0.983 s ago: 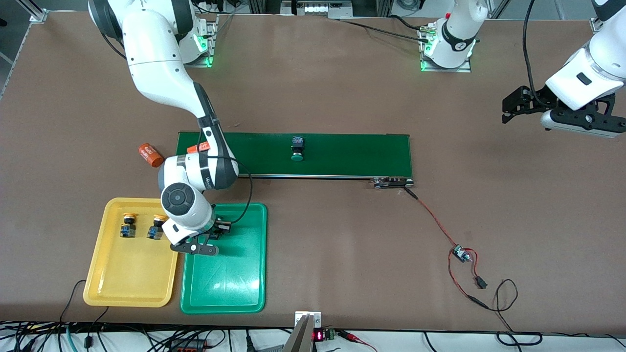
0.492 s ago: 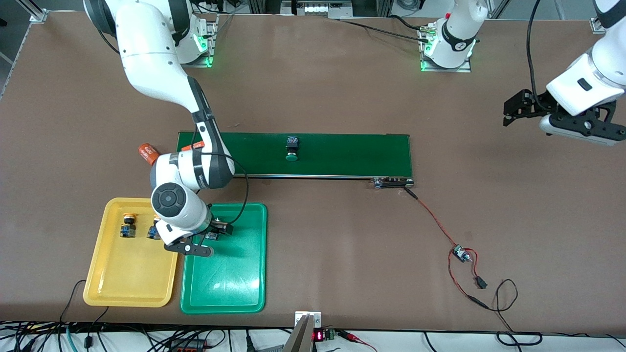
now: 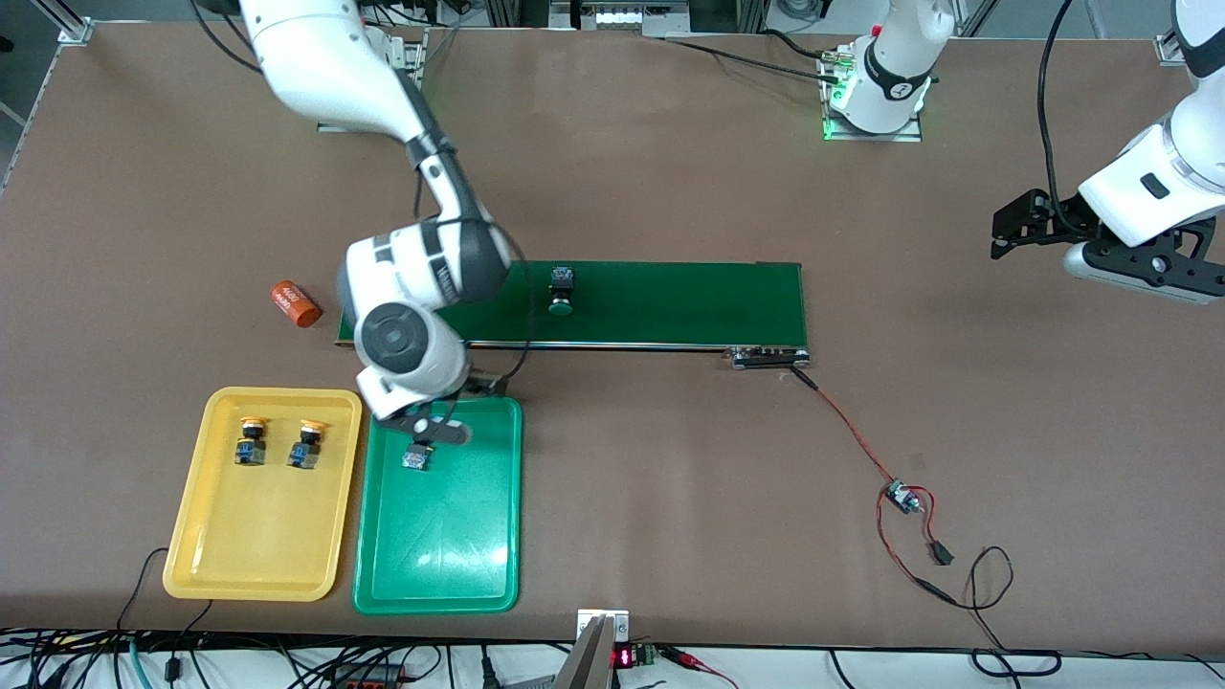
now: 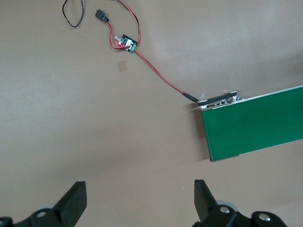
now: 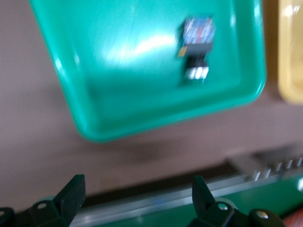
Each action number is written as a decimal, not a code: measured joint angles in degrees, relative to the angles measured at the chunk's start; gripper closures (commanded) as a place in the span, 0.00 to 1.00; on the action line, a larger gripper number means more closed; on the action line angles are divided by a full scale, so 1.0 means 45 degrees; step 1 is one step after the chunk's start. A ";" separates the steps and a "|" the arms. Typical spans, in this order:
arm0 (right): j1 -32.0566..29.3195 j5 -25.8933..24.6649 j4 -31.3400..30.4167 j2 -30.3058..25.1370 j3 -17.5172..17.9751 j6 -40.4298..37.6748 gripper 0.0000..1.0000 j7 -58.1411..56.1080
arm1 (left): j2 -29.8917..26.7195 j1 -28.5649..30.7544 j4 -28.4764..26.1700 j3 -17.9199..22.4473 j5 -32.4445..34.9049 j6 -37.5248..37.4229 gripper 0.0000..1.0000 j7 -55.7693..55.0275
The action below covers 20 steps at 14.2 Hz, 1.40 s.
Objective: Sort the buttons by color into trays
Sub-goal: 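Return the right gripper to the belt and grasp the second green button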
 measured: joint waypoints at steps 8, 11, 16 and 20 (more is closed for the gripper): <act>0.3079 -0.0006 -0.1580 -0.0319 0.0023 -0.0029 0.00 0.3463 | 0.0000 -0.0001 0.0007 -0.0022 -0.0028 0.0004 0.00 0.0091; 0.3254 -0.0020 -0.2046 -0.0427 -0.0013 0.0068 0.00 0.3576 | 0.0000 0.0002 0.0008 -0.0021 -0.0029 0.0038 0.00 0.0115; 0.3211 -0.0029 -0.2972 -0.0754 -0.0157 0.0518 0.34 0.2932 | 0.0000 0.0023 0.0008 -0.0018 -0.0029 0.0044 0.00 0.0118; 0.3049 -0.0028 -0.3195 -0.1195 -0.0217 0.0412 0.86 0.2768 | 0.0000 0.0148 0.0008 -0.0017 -0.0029 0.0054 0.00 0.0138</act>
